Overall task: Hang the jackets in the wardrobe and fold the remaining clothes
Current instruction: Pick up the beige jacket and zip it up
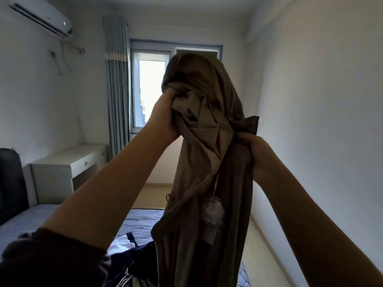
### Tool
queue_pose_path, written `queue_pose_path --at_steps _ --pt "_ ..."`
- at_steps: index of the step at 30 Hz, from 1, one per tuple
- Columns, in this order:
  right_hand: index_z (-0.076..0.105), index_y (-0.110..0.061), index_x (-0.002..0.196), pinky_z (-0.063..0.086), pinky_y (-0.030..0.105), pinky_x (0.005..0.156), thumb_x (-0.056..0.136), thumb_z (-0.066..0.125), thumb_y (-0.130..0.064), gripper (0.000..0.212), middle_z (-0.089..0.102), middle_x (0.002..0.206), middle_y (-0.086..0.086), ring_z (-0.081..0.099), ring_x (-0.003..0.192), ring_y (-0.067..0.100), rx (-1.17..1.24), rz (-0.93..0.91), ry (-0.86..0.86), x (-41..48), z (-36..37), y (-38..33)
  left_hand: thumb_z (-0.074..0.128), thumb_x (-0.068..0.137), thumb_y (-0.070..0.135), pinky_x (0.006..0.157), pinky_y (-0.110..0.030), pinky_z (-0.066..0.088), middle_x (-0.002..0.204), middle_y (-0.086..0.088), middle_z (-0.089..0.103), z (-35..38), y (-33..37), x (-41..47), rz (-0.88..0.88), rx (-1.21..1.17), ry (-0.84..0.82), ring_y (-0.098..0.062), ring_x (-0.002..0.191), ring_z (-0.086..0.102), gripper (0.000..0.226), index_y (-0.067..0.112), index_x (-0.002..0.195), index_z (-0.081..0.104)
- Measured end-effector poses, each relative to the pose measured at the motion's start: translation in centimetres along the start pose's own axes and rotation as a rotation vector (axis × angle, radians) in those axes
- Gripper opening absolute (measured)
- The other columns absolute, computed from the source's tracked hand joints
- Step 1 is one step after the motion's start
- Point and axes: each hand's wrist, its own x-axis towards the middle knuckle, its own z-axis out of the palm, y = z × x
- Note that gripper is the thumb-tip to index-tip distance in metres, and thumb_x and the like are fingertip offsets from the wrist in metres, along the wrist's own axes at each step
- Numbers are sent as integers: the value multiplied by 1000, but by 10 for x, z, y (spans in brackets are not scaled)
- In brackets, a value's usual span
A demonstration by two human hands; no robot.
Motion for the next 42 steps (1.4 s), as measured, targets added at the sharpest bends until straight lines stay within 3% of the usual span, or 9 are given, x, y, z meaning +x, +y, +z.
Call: queue_pose_path --at_steps 7,11,14,18,22,26,32,39,42 --pt "66 0 98 58 30 58 92 52 -11 18 69 80 14 65 65 26 -60 237 94 21 -1 48 56 89 20 73 -32 59 86 -9 73 -40 -48 15 -140 127 201 -23 77 69 18 10 99 67" --pt "63 0 86 58 31 60 94 52 -7 14 67 69 13 65 57 23 -126 438 218 41 -38 137 53 91 9 82 -41 54 95 -17 66 -100 -125 29 -321 354 400 -28 77 63 28 -1 116 60" --pt "60 -2 83 54 33 63 93 56 -4 10 62 70 12 61 59 22 -285 561 285 48 -73 214 49 90 -6 59 -30 53 83 -16 60 -146 -190 25 -474 468 380 -21 58 61 19 0 104 59" --pt "56 -3 111 52 41 81 89 52 10 26 62 102 17 60 83 23 -332 644 287 59 -110 304 44 94 -2 56 -26 51 85 -13 64 -197 -273 8 -694 415 269 -17 61 63 19 8 105 55" --pt "22 -2 149 40 32 96 95 49 1 60 43 146 13 47 128 24 -402 776 196 38 -150 394 45 98 12 71 -30 38 91 -2 53 -253 -357 -32 -980 524 250 -14 80 52 13 20 87 46" --pt "39 11 138 49 34 86 92 49 4 47 51 137 22 54 121 32 -622 948 220 -54 -199 507 47 96 9 77 -32 42 112 -6 56 -329 -439 -132 -1175 680 358 -20 99 55 33 15 128 41" --pt "47 3 134 45 13 62 91 48 0 42 60 129 16 60 105 21 -767 1291 137 -208 -257 645 39 97 11 67 -26 41 89 0 65 -416 -537 -297 -1529 733 408 -12 72 60 19 16 108 54" --pt "53 -13 130 40 32 103 84 60 -18 46 58 131 12 52 123 27 -1043 1403 15 -282 -290 720 52 92 19 73 -31 49 106 -8 64 -461 -619 -416 -1697 821 436 -20 90 61 13 17 103 59" --pt "29 -23 146 39 36 103 82 66 -26 74 38 140 15 44 126 32 -1193 1326 38 -290 -297 743 63 84 24 94 -38 49 125 -15 57 -479 -644 -441 -1659 931 482 -32 112 57 51 8 130 47"
